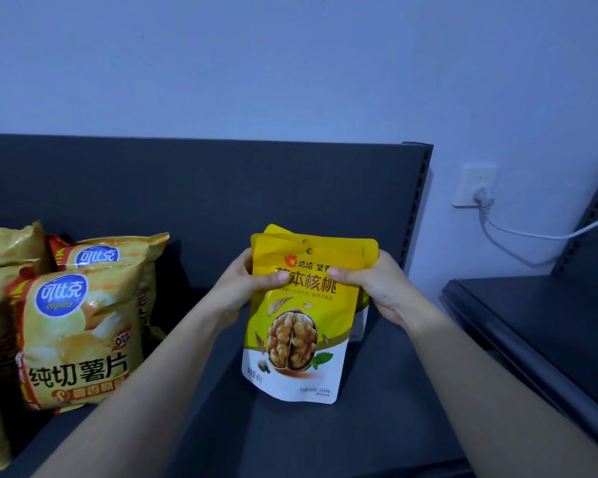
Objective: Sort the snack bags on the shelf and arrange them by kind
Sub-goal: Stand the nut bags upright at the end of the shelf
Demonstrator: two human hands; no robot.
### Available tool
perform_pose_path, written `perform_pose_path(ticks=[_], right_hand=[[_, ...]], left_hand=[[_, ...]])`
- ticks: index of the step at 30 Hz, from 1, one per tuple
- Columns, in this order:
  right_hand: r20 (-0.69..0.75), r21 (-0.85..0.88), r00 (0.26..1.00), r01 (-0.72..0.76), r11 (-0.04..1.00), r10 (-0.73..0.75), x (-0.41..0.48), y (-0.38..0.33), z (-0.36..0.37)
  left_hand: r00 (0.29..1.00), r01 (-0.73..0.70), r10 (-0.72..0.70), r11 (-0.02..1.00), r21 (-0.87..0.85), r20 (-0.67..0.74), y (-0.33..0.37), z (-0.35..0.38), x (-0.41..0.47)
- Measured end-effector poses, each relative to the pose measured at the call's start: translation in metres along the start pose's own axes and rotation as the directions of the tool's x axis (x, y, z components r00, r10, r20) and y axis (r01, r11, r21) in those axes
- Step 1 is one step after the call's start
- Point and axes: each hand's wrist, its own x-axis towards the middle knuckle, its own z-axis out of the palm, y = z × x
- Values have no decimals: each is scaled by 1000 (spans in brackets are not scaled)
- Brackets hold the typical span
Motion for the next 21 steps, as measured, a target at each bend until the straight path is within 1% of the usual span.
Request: perform_pose_path(ticks=[1, 3, 5, 6, 7, 9, 11, 12, 14, 16, 18, 19, 21], right_hand=[[-29, 31, 1000, 12, 999, -11, 1, 1, 2], [-91, 57, 995, 44, 997, -38, 4, 3, 7], [-159, 82, 985, 78, 994, -65, 9, 2, 10], [-188, 97, 979, 97, 991, -77, 11, 1, 11], [-209, 105, 974, 116, 988, -92, 13, 1, 10], [-218, 94, 971, 120, 988, -97, 14, 4, 7], [-167, 56, 985, 43, 997, -33, 11, 15, 3], [-126, 25, 992, -17, 1000, 20, 9, 22, 0], [-13, -42, 995, -99, 994, 99, 4, 36, -7], [106, -120, 982, -141, 983, 154, 2, 47, -15], [198, -215, 957, -170, 962, 214, 2, 55, -21], [226, -257, 945, -174, 950, 234, 2, 58, -23], [228, -303, 940, -179, 936, 254, 3, 64, -25]], left_hand=[[999, -23, 22, 1000, -5, -26, -2, 3, 1], [982, -105, 99, 994, -30, -163, 2, 18, 0], [934, -203, 170, 976, -77, -314, 4, 32, 1], [913, -239, 184, 965, -112, -363, 5, 38, 1], [900, -266, 192, 953, -142, -391, 6, 42, 1], [893, -276, 200, 951, -139, -404, -2, 44, 3], [925, -219, 176, 971, -94, -336, -13, 38, 1], [955, -175, 148, 981, -84, -258, -19, 34, 0], [995, -94, 90, 992, -79, -48, -32, 19, -3], [987, -47, 53, 998, -38, 152, -45, 4, -6], [956, -46, 31, 998, 45, 293, -54, -7, -9], [944, -52, 21, 995, 84, 328, -57, -9, -10], [943, -67, 25, 991, 116, 330, -62, -10, -9]])
